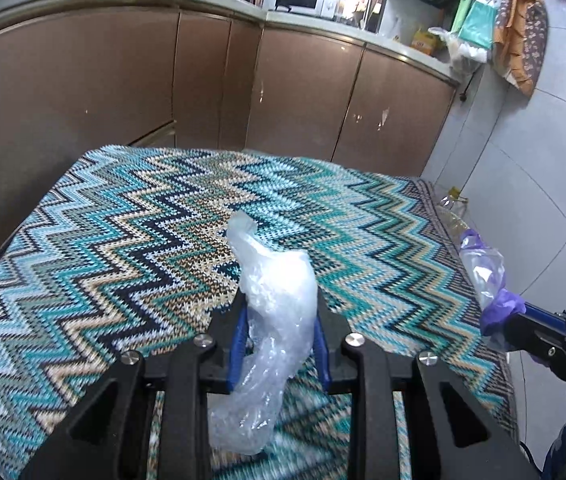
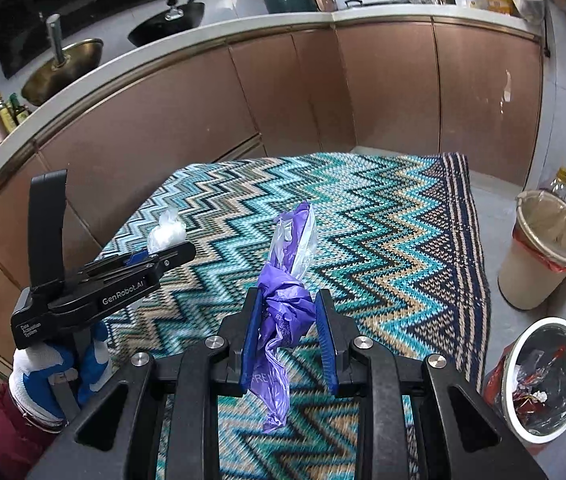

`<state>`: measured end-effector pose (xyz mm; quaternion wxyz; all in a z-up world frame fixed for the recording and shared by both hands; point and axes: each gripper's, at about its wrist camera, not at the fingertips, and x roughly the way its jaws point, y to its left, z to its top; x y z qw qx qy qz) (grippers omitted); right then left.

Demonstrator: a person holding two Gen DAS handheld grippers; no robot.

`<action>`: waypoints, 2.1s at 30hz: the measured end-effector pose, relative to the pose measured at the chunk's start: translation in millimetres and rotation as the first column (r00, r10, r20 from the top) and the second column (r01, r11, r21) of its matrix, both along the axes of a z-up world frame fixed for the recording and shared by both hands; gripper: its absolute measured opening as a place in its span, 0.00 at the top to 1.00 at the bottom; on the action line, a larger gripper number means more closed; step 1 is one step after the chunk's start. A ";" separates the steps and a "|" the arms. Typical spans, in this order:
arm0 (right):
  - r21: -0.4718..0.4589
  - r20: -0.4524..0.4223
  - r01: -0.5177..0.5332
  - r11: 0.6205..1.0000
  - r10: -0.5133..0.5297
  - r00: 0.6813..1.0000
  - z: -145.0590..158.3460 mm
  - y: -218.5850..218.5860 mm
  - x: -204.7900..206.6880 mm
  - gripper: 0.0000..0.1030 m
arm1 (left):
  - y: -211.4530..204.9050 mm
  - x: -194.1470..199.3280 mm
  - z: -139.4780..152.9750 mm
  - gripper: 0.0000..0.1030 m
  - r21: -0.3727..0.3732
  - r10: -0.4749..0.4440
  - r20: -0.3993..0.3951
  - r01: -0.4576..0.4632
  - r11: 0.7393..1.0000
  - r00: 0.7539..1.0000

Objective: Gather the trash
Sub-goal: 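Lift the plastic wrap and purple glove and carry both to the bin, then open both tools over the bin to drop the wrap and glove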

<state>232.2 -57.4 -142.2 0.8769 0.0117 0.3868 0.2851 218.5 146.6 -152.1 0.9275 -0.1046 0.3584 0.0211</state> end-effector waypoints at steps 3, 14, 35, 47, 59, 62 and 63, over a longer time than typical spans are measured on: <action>0.007 0.023 -0.003 1.000 0.003 1.000 9.5 -2.1 -14.2 0.74 | -6.1 -17.4 12.0 0.74 -0.002 -0.005 0.028 0.005 1.000 1.000; 0.070 0.108 0.009 0.998 -0.016 0.994 43.8 -37.4 -60.7 0.74 | -55.5 -61.7 58.6 0.74 0.005 -0.068 0.127 0.068 0.998 0.990; 0.134 0.142 0.365 0.921 -0.383 0.913 37.4 -230.6 -80.4 0.74 | -287.0 -6.3 76.0 0.74 0.080 -0.456 0.076 0.450 0.889 0.887; 0.025 0.098 0.543 0.839 -0.543 0.834 -2.9 -314.8 -36.0 0.74 | -402.8 81.1 42.7 0.74 0.094 -0.563 -0.026 0.563 0.821 0.826; -0.101 0.039 0.628 0.772 -0.628 0.777 -61.1 -352.6 23.3 0.71 | -449.0 153.4 -16.1 0.72 0.007 -0.556 -0.114 0.560 0.828 0.823; -0.128 0.027 0.637 0.761 -0.639 0.769 -72.0 -356.7 32.2 0.69 | -452.9 161.9 -26.3 0.67 -0.013 -0.554 -0.131 0.558 0.830 0.822; -0.137 0.024 0.639 0.757 -0.642 0.766 -75.1 -357.1 34.3 0.67 | -452.8 164.4 -28.8 0.65 -0.024 -0.553 -0.136 0.555 0.831 0.822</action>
